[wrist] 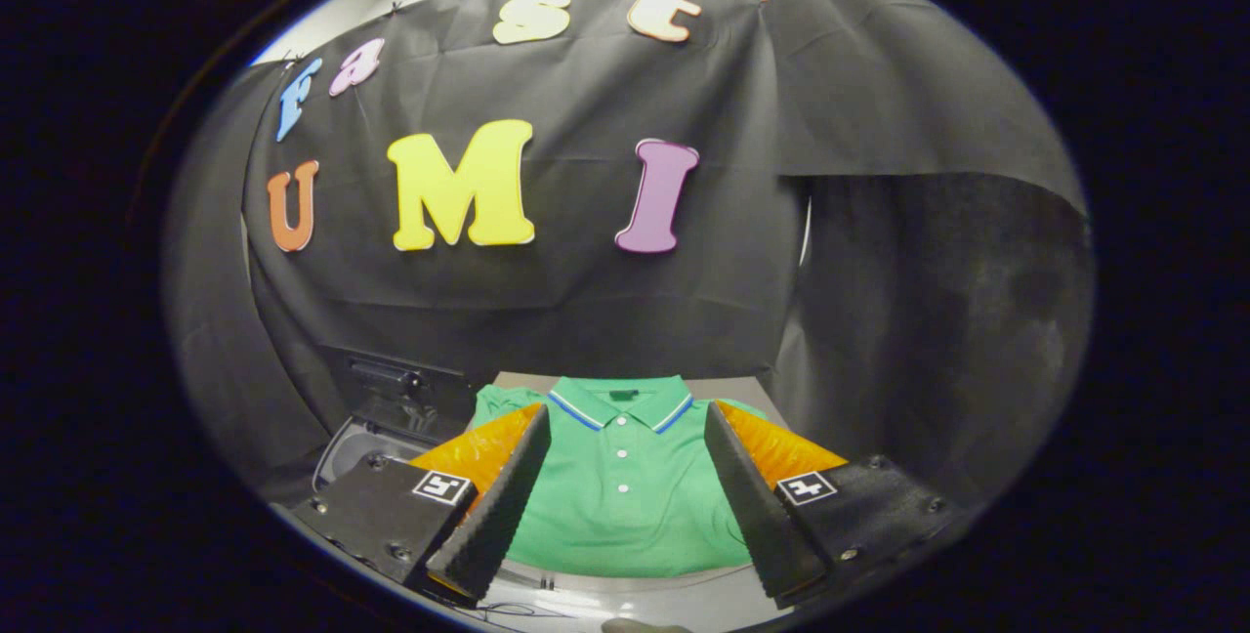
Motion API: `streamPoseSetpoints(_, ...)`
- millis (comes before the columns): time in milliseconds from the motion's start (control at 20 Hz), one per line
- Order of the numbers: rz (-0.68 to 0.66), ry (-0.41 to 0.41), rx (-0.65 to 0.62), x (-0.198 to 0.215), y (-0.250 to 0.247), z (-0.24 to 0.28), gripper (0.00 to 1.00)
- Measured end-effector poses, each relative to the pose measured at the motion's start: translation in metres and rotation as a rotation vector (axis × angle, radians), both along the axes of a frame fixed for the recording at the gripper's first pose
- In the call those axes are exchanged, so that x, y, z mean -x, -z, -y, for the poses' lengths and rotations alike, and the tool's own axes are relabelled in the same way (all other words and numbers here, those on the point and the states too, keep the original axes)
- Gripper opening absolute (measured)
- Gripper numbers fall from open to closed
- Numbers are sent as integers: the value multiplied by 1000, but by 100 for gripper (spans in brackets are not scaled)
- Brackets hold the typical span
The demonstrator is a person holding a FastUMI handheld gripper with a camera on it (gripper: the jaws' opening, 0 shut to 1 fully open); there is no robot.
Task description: Put the clothes into the washing machine and then close the washing machine lid.
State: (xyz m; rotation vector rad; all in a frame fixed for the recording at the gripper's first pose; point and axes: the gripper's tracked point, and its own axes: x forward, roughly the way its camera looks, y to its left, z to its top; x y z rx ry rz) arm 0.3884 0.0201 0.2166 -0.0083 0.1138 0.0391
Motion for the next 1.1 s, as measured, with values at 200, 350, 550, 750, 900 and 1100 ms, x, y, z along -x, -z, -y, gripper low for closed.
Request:
streamPoseSetpoints(200, -93, -17, 20, -44, 26, -7, 99)
streamPoseSetpoints(350, -187, -16, 36, -69, 55, -8, 99)
streamPoseSetpoints(550, -302, -14, 36, -93, 84, -8, 99)
streamPoseSetpoints(750, -350, -3, 15, -104, 95, -6, 100)
streamPoseSetpoints(900, -419, -10, -8, -108, 107, -11, 100)
streamPoseSetpoints(1100, -439, -60, 17, -108, 108, -13, 99)
